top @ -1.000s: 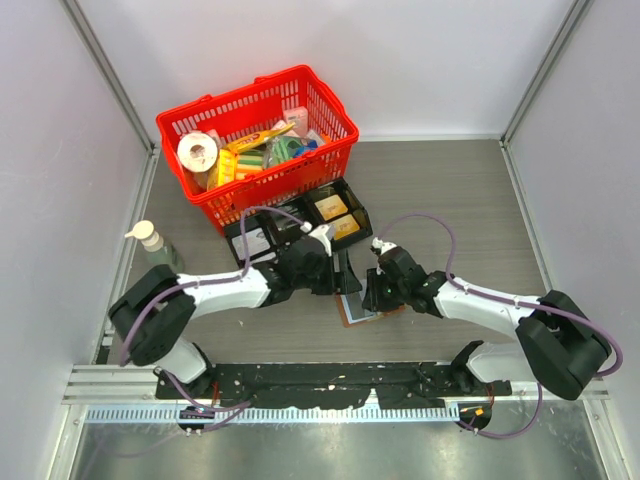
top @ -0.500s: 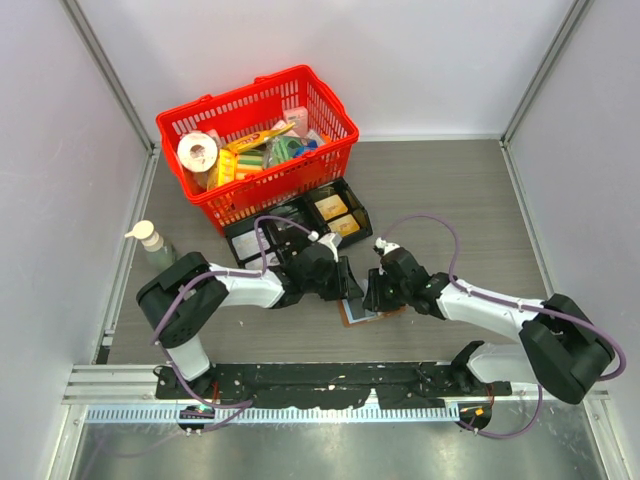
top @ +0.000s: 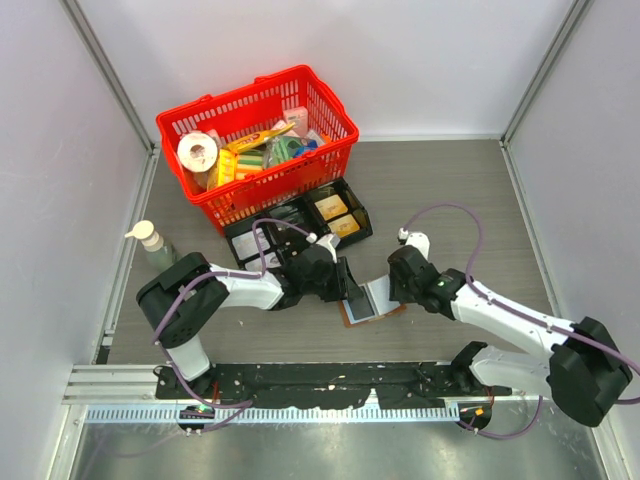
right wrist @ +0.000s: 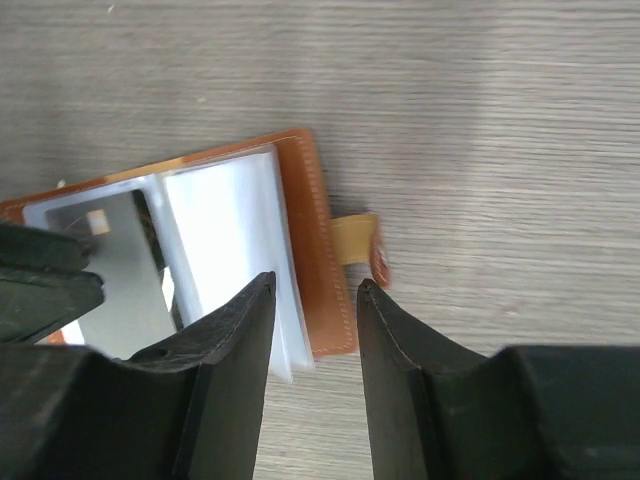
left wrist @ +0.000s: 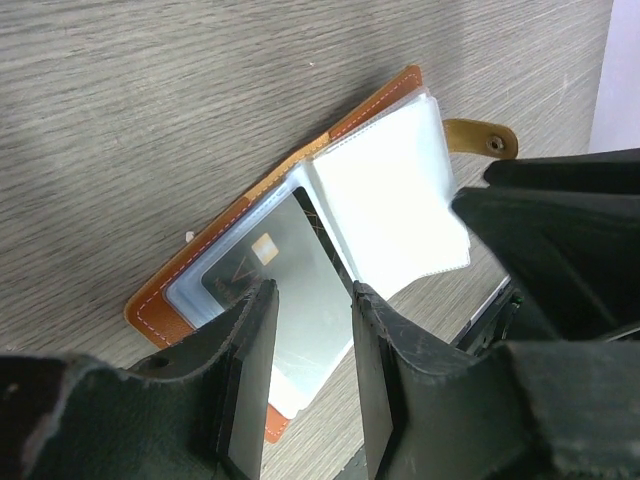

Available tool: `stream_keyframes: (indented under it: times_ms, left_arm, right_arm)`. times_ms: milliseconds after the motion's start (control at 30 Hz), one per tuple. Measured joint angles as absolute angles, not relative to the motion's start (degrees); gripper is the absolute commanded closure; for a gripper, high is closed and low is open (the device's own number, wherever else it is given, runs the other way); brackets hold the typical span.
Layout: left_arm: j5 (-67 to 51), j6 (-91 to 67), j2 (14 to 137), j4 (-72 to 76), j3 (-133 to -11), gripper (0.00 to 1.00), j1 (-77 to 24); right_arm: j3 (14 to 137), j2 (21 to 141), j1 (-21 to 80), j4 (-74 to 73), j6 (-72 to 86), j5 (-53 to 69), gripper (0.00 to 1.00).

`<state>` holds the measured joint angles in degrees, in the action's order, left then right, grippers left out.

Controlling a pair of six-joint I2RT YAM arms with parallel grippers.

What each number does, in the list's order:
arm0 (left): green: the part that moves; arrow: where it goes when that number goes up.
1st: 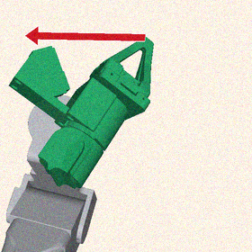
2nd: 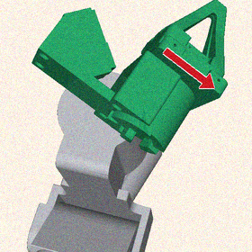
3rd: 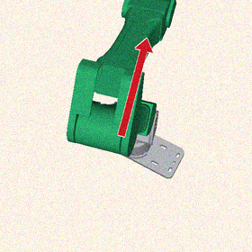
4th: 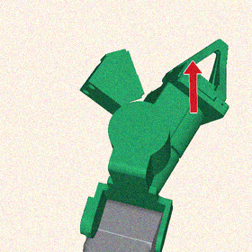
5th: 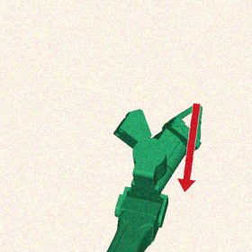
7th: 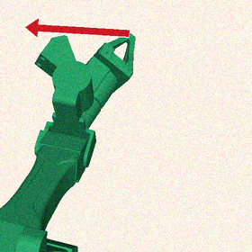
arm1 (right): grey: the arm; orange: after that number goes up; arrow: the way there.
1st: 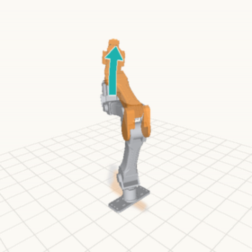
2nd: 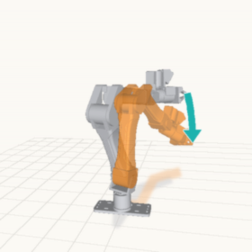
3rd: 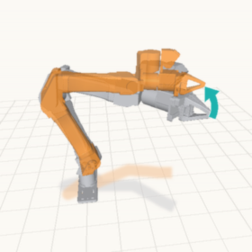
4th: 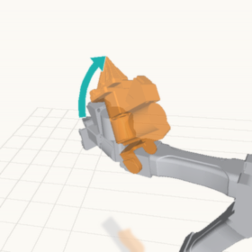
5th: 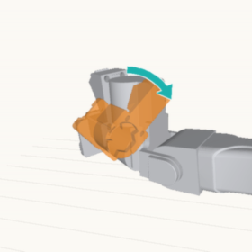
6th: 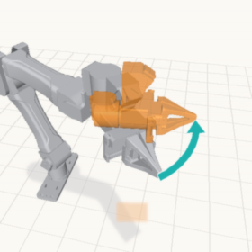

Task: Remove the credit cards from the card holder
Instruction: Remove the credit card from the card holder.

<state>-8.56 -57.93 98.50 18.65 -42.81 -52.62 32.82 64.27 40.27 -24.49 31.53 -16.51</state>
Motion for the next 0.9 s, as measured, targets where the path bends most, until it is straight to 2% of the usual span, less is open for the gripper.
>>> stream_keyframes:
  times_ms: [167,300,533,600,667,700,767,867,900]
  left_arm:
    - [-8.14,-57.87,98.19,18.59,-42.59,0.60,-52.88]
    - [-7.62,-57.78,97.56,18.31,-42.15,0.62,-53.01]
    - [-5.63,-56.55,95.53,15.29,-41.80,0.61,-53.15]
    - [-4.89,-56.03,94.87,13.34,-41.93,0.68,-53.15]
    - [-4.29,-54.76,94.63,10.13,-42.96,0.81,-53.15]
    - [-4.25,-54.08,94.63,8.78,-43.68,0.83,-53.15]
    - [-4.34,-52.82,94.63,7.49,-44.95,0.82,-53.15]
    - [-5.04,-51.07,94.59,7.29,-45.87,0.76,-53.15]
    - [-5.26,-50.65,94.39,7.38,-45.80,0.76,-53.15]
  right_arm:
    - [33.06,57.71,40.25,-27.31,31.35,-19.64,0.54]
    - [33.06,53.12,40.25,-24.88,29.87,-15.44,0.54]
    - [33.08,52.97,40.25,-20.16,28.62,-4.71,0.50]
    - [33.06,53.30,40.25,-18.92,28.67,-2.13,0.46]
    - [32.88,53.34,40.25,-17.47,29.17,-0.60,0.37]
    - [32.82,53.34,40.25,-16.80,29.58,-0.03,0.36]
    - [32.29,53.23,40.25,-14.98,29.63,0.71,0.34]
    - [30.30,52.25,40.25,-12.43,29.56,1.17,0.24]
    - [29.47,51.57,40.25,-11.97,29.67,1.15,0.24]
